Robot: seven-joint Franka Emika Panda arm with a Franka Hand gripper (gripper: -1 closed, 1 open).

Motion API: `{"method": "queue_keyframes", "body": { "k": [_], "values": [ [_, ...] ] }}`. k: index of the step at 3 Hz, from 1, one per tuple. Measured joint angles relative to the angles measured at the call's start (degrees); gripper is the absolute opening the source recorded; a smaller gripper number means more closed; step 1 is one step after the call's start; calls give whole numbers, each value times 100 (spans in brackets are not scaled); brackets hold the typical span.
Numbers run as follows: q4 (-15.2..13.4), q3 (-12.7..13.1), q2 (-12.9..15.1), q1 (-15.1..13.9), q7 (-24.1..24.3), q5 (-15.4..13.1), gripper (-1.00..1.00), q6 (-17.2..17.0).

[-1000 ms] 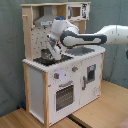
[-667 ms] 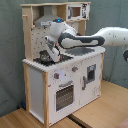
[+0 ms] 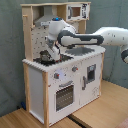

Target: Play with the kitchen

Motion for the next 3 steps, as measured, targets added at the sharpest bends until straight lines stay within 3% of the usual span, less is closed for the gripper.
{"method": "queue_keyframes", "body": {
  "k": [1,2,3],
  "values": [
    [5,36,-3,1,4,0,-100,-67],
    [6,36,-2,1,4,0,100,-67],
    [487,-69,11,-1,-3,-71,100,-311]
  ]
}}
